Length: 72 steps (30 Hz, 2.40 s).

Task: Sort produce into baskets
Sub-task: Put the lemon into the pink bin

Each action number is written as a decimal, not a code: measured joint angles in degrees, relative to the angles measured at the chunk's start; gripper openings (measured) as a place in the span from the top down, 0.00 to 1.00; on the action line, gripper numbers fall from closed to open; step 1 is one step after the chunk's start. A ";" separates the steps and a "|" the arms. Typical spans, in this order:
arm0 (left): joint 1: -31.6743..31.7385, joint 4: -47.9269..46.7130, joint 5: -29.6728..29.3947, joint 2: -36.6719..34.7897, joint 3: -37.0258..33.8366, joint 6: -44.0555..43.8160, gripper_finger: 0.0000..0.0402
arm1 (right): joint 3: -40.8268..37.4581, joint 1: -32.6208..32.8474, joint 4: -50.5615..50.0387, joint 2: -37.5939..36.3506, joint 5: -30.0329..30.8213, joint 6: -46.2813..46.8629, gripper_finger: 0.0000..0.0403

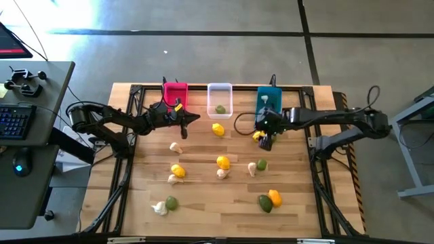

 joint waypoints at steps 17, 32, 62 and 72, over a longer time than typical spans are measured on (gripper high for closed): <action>-0.22 -4.99 0.52 0.00 0.00 -1.53 1.00 | 10.03 -0.02 -12.20 19.04 5.05 -18.22 0.25; -1.11 -3.24 -0.92 0.00 -2.65 -2.22 1.00 | 12.37 0.01 -13.13 25.47 3.48 -18.10 0.51; -0.01 17.80 -1.09 -13.54 -14.04 -5.88 1.00 | 12.37 2.54 68.16 35.10 -2.24 0.78 0.69; 2.04 19.71 0.37 -20.21 -16.28 -5.83 1.00 | 30.26 -2.09 64.76 44.93 -1.00 2.68 0.69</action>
